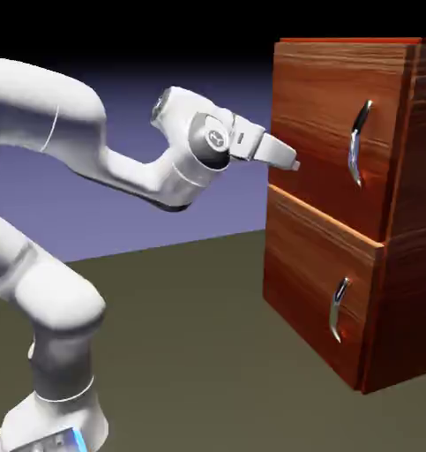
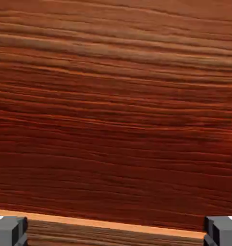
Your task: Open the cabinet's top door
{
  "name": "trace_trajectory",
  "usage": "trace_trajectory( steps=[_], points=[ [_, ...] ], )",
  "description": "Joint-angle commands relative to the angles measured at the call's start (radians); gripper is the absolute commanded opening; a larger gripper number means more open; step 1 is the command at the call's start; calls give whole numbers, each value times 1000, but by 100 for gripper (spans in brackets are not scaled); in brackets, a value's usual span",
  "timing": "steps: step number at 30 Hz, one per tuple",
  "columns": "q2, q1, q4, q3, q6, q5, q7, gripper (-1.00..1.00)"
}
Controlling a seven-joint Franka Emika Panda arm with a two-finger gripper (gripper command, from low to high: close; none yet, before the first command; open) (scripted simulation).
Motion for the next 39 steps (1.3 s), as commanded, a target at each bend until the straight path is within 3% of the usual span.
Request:
trace_trajectory(
  steps=[1, 34, 39],
  points=[
    [-4, 15, 9, -15, -2, -44, 34, 0],
    [-139, 496, 295, -520, -64, -1479, 1156, 0],
    [-99, 612, 377, -607, -75, -1519, 1187, 0]
  ],
)
